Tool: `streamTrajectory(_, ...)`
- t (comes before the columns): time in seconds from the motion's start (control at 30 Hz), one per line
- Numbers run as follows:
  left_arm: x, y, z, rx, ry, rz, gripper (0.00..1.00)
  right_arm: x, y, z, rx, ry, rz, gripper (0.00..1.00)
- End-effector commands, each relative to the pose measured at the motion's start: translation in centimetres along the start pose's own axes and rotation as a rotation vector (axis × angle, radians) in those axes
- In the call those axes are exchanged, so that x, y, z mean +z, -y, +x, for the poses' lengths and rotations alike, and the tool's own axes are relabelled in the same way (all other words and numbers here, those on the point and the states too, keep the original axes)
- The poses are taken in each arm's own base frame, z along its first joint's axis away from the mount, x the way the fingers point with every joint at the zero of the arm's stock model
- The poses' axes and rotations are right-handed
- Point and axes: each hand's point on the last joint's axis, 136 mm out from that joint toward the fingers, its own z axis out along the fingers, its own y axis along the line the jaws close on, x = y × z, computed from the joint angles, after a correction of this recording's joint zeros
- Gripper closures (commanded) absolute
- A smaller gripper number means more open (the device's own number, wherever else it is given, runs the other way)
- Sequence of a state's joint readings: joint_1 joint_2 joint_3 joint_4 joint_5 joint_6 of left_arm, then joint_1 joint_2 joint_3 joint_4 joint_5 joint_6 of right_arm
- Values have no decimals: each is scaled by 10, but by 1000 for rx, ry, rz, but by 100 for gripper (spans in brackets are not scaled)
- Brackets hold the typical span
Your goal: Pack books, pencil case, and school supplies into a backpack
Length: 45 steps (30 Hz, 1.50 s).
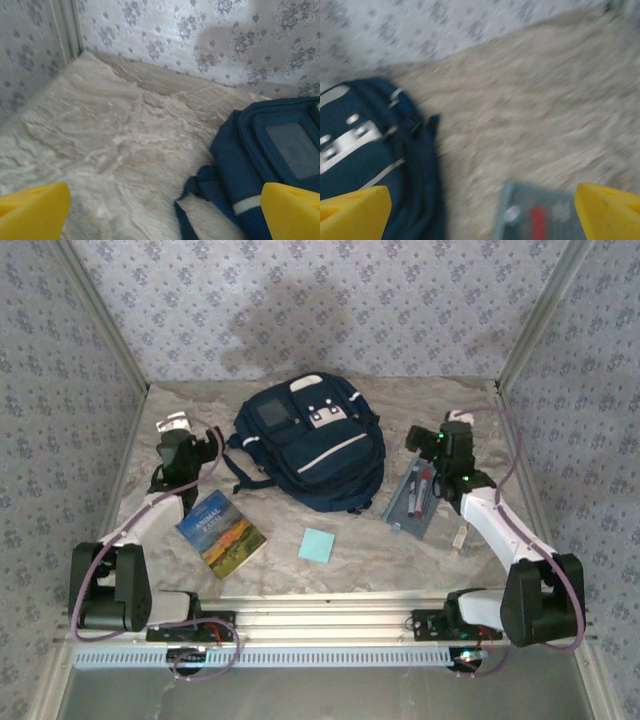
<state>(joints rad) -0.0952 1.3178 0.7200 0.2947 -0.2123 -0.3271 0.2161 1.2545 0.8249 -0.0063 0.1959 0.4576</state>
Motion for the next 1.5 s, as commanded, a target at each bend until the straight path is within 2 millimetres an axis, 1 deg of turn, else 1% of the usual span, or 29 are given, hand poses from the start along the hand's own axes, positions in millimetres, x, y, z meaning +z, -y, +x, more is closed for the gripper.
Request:
streamTrajectory(0.0, 4, 11, 31, -164, -140, 35, 2, -6, -18, 59, 162, -229, 9, 3)
streamTrajectory(0.03, 7, 15, 33, -185, -154, 51, 2, -6, -27, 65, 181, -252, -14, 4)
streamTrajectory(0.1, 17, 23, 39, -216, -199, 78, 2, -4, -45, 84, 217, -317, -40, 5)
streamTrajectory(0.17, 28, 27, 47, -239, -249, 73, 2, 1, -64, 102, 240, -371, -82, 5)
streamTrajectory(0.23, 40, 34, 56, -268, -297, 86, 3, 8, -77, 118, 245, -414, -95, 5)
streamTrajectory(0.3, 52, 44, 62, -308, -325, 125, 3, 16, -84, 126, 245, -428, -111, 6)
streamTrajectory(0.4, 70, 59, 73, -376, -376, 175, 4, 28, -90, 130, 274, -413, -133, 7)
streamTrajectory(0.47, 82, 70, 80, -403, -409, 220, 7, 34, -92, 131, 284, -405, -137, 8)
streamTrajectory(0.57, 97, 83, 86, -438, -441, 271, 10, 44, -96, 136, 287, -413, -151, 12)
streamTrajectory(0.63, 107, 87, 90, -447, -455, 279, 10, 50, -96, 141, 294, -424, -153, 15)
streamTrajectory(0.73, 119, 90, 100, -457, -483, 281, 14, 59, -94, 145, 309, -430, -150, 17)
streamTrajectory(0.83, 126, 96, 110, -480, -517, 307, 22, 65, -91, 144, 318, -423, -148, 20)
streamTrajectory(0.93, 128, 99, 120, -503, -540, 322, 30, 71, -88, 143, 324, -422, -149, 21)
streamTrajectory(0.97, 128, 100, 121, -509, -542, 324, 36, 72, -88, 142, 327, -422, -152, 23)
streamTrajectory(1.03, 126, 102, 124, -519, -551, 343, 54, 76, -85, 142, 334, -427, -152, 26)
streamTrajectory(1.13, 119, 107, 125, -540, -570, 372, 77, 83, -81, 140, 333, -423, -145, 28)
streamTrajectory(1.17, 117, 108, 125, -546, -576, 379, 86, 86, -80, 139, 331, -422, -149, 30)
streamTrajectory(1.2, 113, 109, 126, -554, -584, 383, 98, 89, -80, 136, 327, -418, -156, 32)
streamTrajectory(1.23, 107, 110, 127, -561, -590, 385, 100, 92, -79, 132, 321, -412, -155, 33)
streamTrajectory(1.37, 83, 116, 123, -586, -603, 397, 100, 106, -73, 115, 280, -375, -148, 34)
streamTrajectory(1.47, 57, 127, 118, -599, -609, 417, 100, 123, -71, 101, 243, -358, -157, 34)
